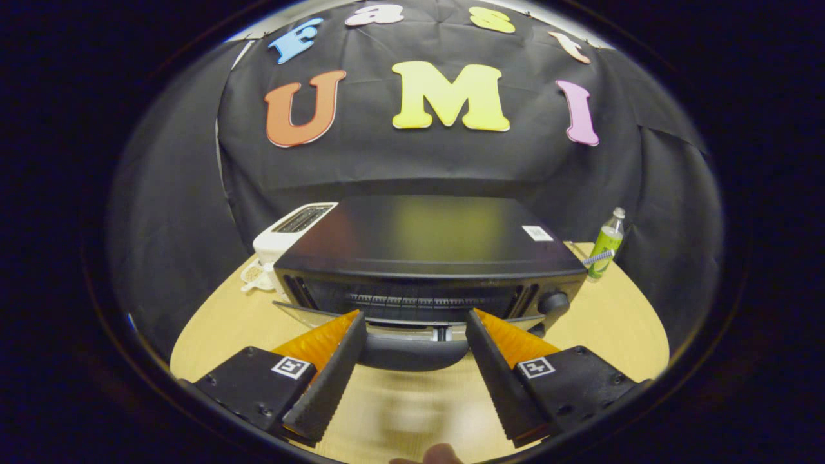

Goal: Open the toaster oven, put the food inside, and close the toaster oven door.

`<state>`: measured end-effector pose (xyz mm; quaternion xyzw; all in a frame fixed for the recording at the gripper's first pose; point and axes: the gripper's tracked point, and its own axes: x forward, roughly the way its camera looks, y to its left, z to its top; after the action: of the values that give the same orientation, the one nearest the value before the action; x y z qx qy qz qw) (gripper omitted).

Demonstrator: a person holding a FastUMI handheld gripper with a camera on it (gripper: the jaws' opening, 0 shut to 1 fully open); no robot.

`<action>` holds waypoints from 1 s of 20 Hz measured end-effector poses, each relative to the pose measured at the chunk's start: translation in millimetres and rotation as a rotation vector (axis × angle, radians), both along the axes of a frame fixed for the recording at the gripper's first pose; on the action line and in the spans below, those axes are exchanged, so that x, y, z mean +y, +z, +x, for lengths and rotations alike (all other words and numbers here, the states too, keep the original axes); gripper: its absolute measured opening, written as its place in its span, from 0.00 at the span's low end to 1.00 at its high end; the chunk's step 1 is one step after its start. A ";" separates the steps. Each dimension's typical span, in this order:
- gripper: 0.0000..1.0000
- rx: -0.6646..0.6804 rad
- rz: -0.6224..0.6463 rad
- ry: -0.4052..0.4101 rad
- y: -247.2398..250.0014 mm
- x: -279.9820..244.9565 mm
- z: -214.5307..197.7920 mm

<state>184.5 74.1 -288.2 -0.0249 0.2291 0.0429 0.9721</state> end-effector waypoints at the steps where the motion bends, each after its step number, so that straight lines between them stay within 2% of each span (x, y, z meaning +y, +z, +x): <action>1: 1.00 0.012 -0.014 0.007 -6.3 -0.4 -9.9; 5: 1.00 0.048 -0.030 0.004 -28.8 -2.2 -36.4; 11: 1.00 0.178 -0.007 -0.018 -75.3 -7.8 -67.5; 14: 1.00 0.203 -0.001 -0.021 -80.1 -7.6 -78.4; 17: 1.00 0.197 0.024 0.043 -56.7 -3.4 -92.6; 20: 1.00 0.230 0.101 0.180 -26.7 3.0 -112.5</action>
<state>72.0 77.2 -314.9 0.0088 0.3331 0.1439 0.9318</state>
